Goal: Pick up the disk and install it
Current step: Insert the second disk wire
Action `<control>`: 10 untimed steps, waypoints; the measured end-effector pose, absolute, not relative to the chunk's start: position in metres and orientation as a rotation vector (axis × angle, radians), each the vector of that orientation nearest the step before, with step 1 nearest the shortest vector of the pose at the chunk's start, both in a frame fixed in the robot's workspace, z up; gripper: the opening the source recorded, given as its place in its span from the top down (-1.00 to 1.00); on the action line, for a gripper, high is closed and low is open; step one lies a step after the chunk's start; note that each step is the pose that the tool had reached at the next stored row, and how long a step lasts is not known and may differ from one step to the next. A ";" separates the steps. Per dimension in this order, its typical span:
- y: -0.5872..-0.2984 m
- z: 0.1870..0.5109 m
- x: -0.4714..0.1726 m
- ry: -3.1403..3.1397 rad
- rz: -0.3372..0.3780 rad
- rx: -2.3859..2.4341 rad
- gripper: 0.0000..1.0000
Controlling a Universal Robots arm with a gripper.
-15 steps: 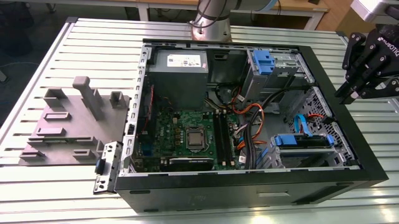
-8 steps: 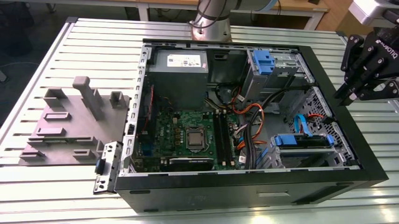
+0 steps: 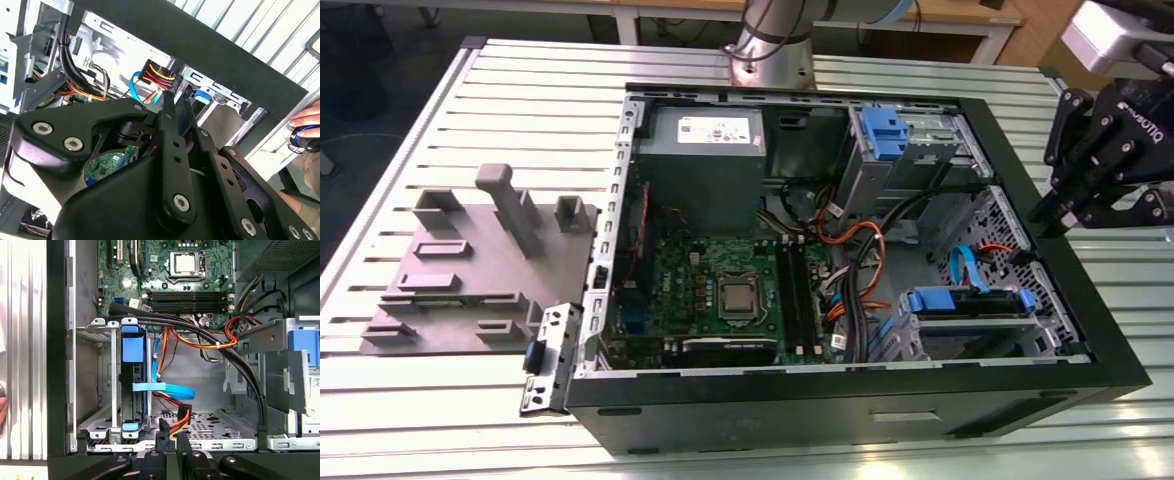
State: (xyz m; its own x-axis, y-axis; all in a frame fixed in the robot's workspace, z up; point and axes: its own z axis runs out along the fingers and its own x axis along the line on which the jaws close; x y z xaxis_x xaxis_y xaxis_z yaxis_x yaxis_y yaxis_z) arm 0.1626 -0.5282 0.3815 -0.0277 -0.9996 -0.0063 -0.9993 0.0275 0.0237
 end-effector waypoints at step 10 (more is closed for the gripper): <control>-0.529 0.368 0.163 -2.242 -0.034 2.182 0.53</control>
State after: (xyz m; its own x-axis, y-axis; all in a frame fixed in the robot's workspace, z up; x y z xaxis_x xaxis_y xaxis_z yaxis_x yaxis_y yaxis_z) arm 0.1631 -0.5289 0.3681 -0.0275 -0.9996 -0.0060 -0.9993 0.0273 0.0248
